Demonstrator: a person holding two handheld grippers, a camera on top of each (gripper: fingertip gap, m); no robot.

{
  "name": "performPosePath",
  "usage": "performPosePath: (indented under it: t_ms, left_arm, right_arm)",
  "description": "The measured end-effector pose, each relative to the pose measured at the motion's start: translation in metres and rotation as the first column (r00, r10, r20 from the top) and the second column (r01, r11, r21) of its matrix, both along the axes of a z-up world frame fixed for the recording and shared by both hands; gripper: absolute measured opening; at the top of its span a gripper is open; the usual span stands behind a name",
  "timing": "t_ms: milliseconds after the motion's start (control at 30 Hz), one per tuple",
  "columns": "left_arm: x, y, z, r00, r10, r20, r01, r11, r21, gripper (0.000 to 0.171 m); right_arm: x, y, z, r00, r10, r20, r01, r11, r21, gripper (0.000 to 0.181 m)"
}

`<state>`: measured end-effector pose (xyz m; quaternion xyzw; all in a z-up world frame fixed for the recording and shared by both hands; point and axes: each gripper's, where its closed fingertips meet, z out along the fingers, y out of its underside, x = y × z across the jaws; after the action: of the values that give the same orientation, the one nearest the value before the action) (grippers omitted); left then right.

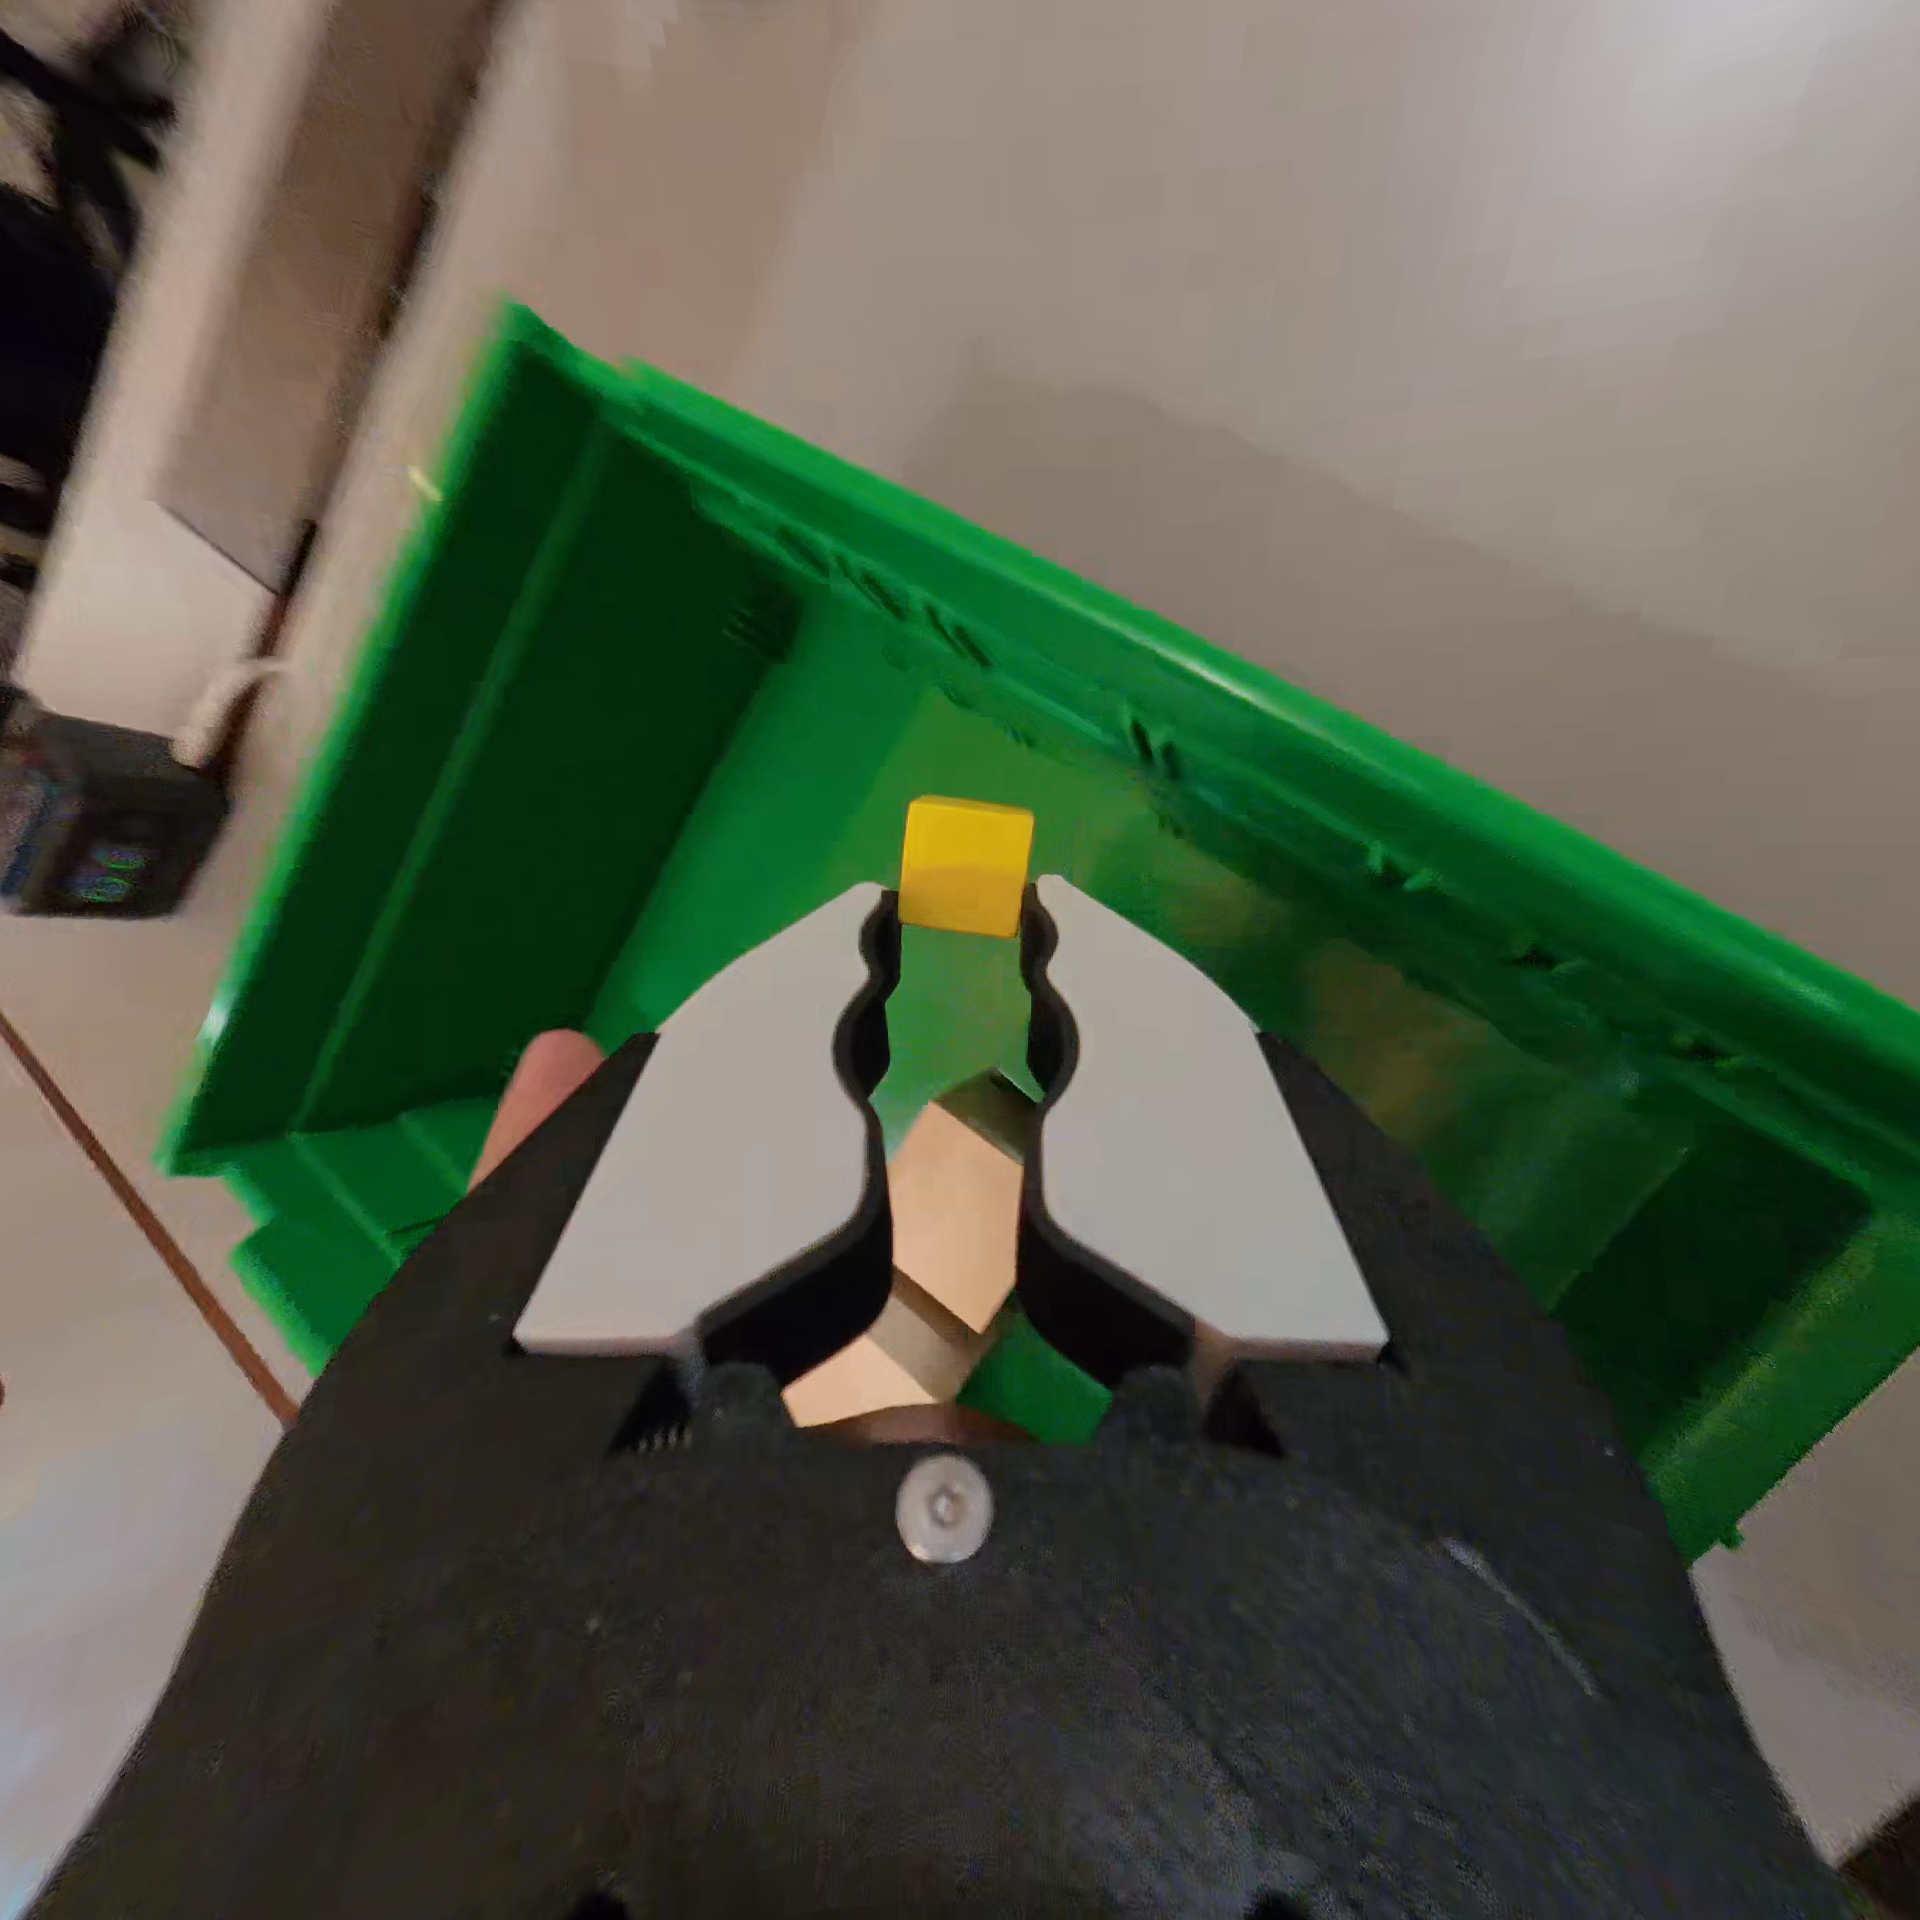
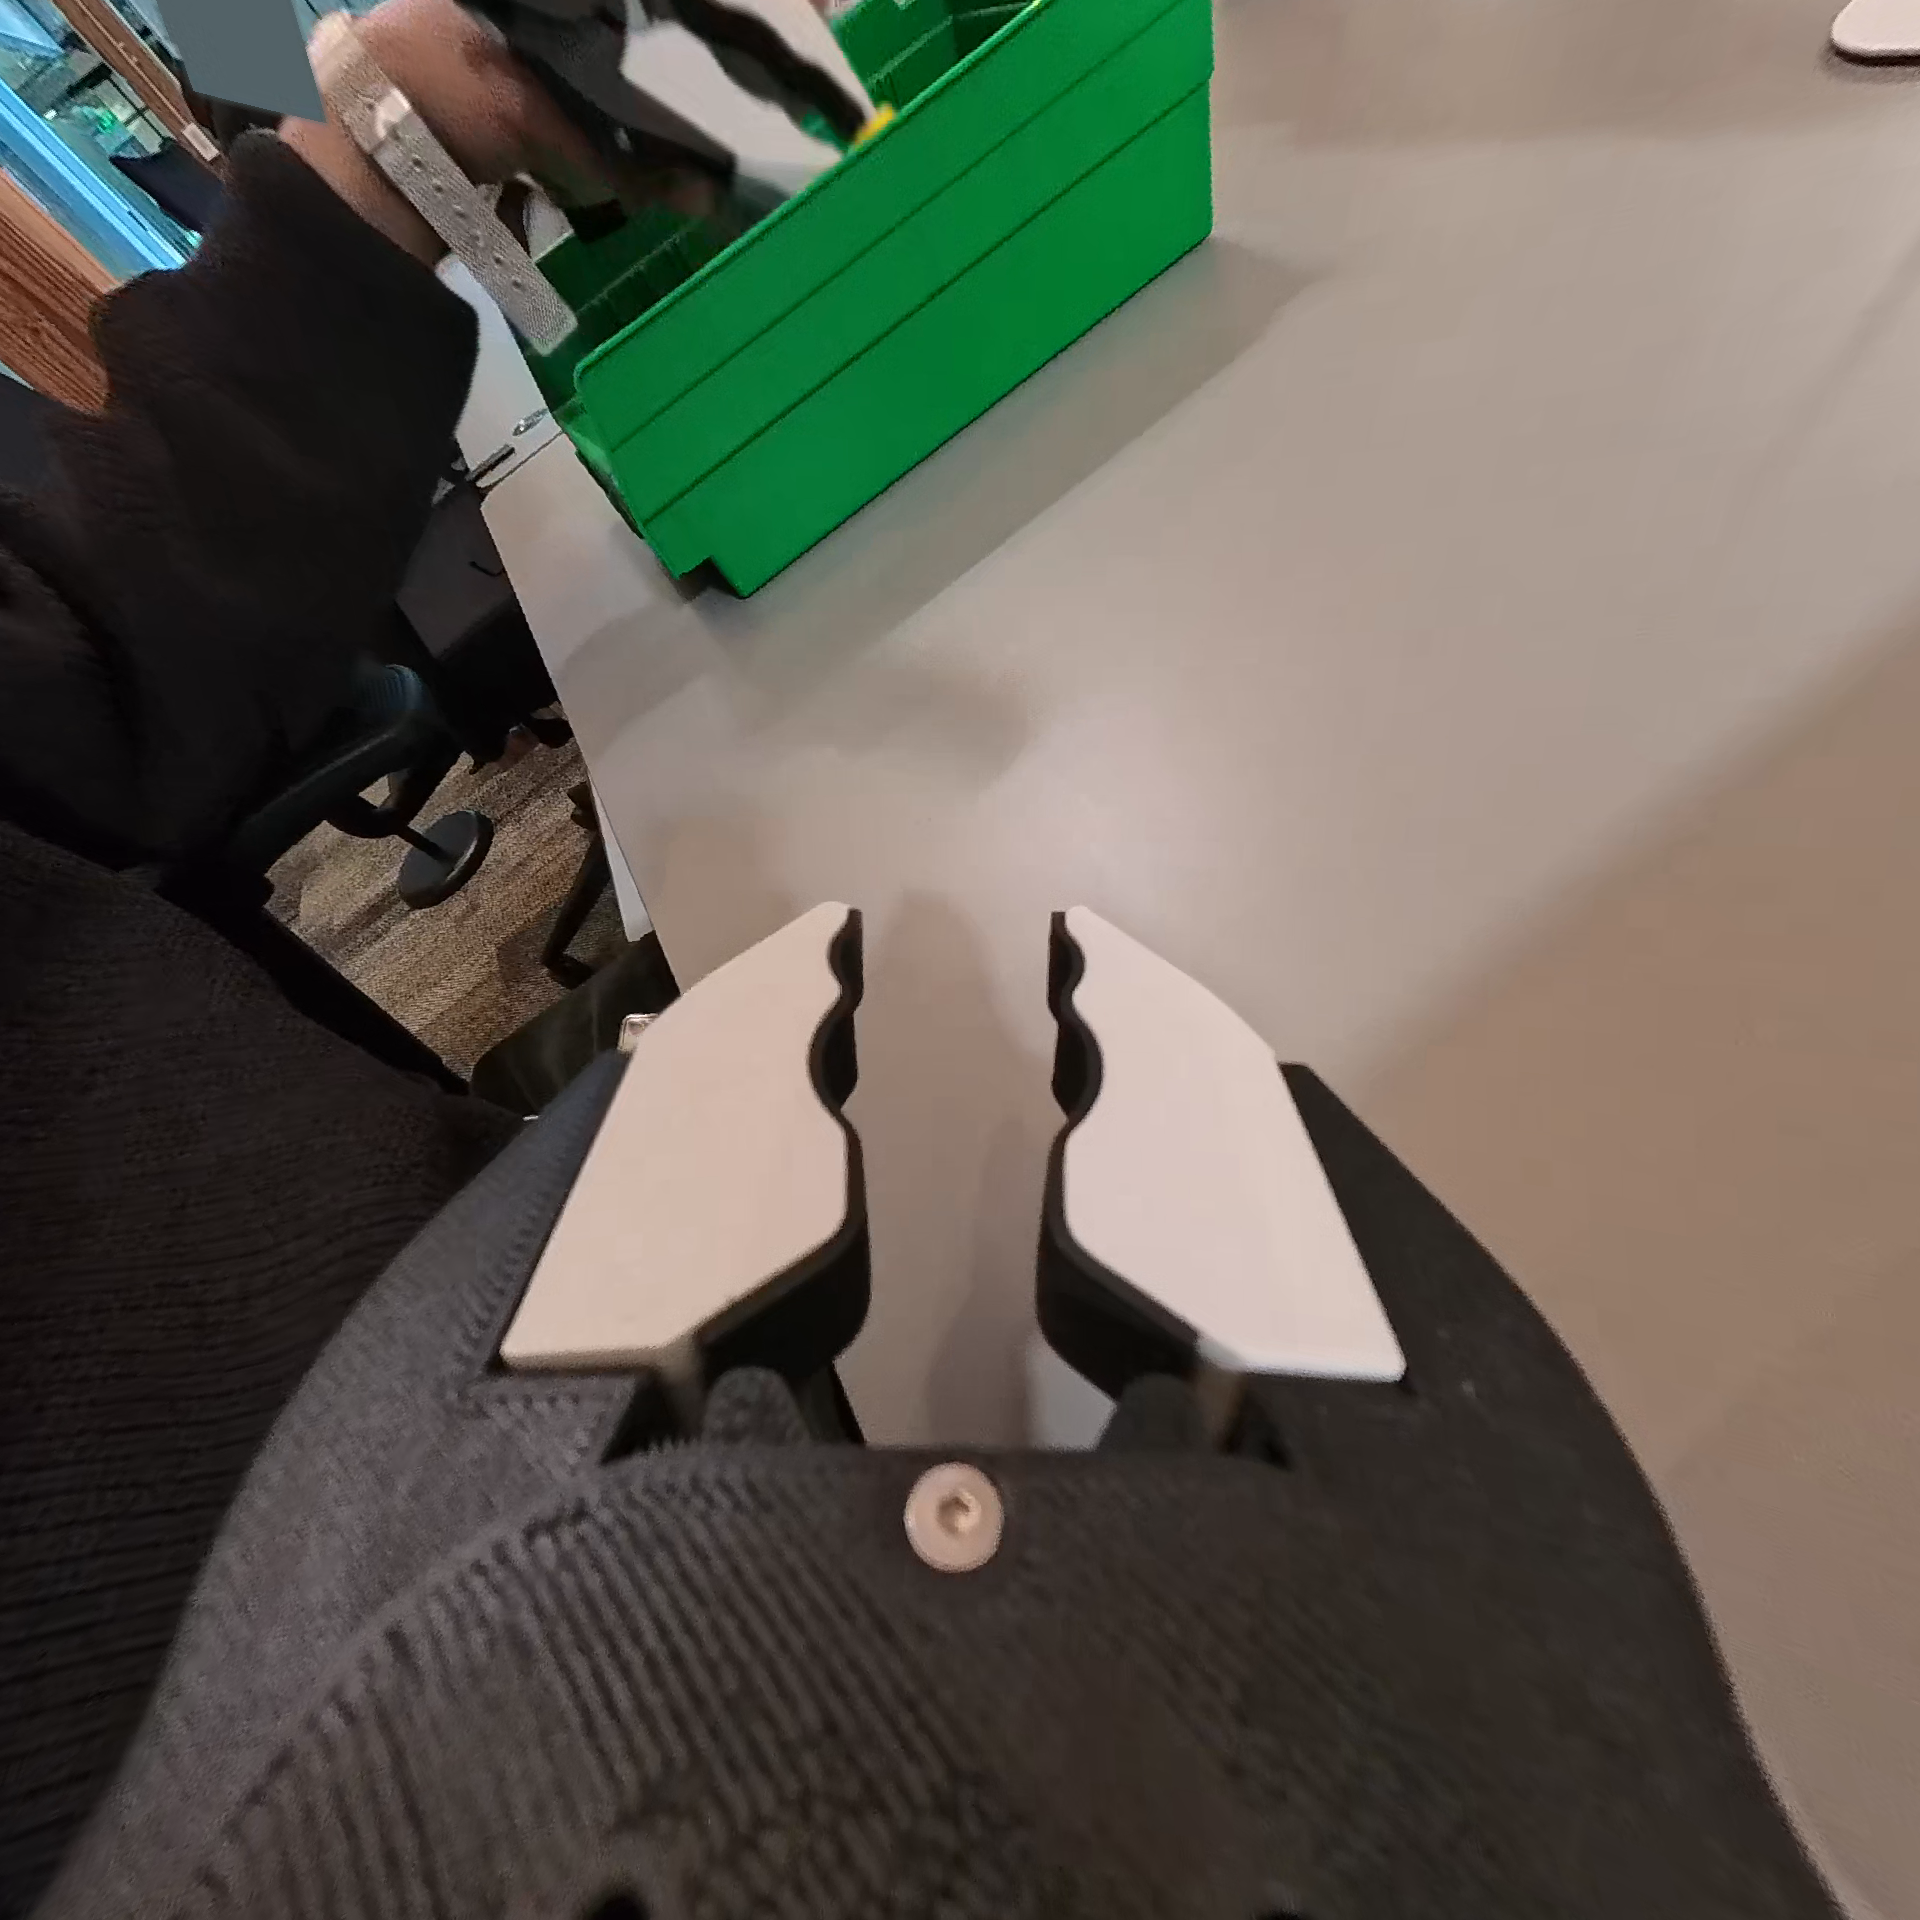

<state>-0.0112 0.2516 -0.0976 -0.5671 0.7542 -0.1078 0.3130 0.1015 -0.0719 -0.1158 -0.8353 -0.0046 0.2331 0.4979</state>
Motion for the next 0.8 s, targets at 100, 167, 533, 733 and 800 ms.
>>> performPosePath:
  t_ms: [100, 167, 533, 733, 800]
  left_arm:
    - [0.004, 0.007, 0.042, 0.969, 0.056, 0.239, -0.039, 0.996, -0.077, 0.024]
    - [0.004, 0.013, 0.073, 0.92, 0.104, 0.377, -0.068, 0.992, -0.107, 0.023]
    - [0.03, -0.082, 0.18, 0.671, 0.17, 0.722, 0.219, 0.885, -0.411, 0.023]
    - [0.05, -0.166, 0.175, 0.592, 0.303, 0.747, 0.519, 0.566, -0.641, 0.022]
    - [0.058, -0.185, 0.167, 0.602, 0.347, 0.719, 0.544, 0.481, -0.687, 0.022]
  right_arm:
    - [0.002, 0.001, 0.0, 1.0, -0.007, 0.016, 0.007, 1.0, 0.004, 0.033]
    - [0.003, 0.001, -0.001, 1.0, -0.011, 0.026, 0.011, 1.0, 0.003, 0.033]
    - [0.007, 0.002, 0.013, 0.997, -0.034, 0.073, 0.027, 0.996, 0.089, 0.033]
    - [0.007, -0.004, 0.043, 0.996, -0.063, 0.069, 0.046, 0.972, 0.229, 0.034]
    - [0.005, -0.011, 0.054, 0.996, -0.062, 0.066, 0.042, 0.96, 0.278, 0.037]
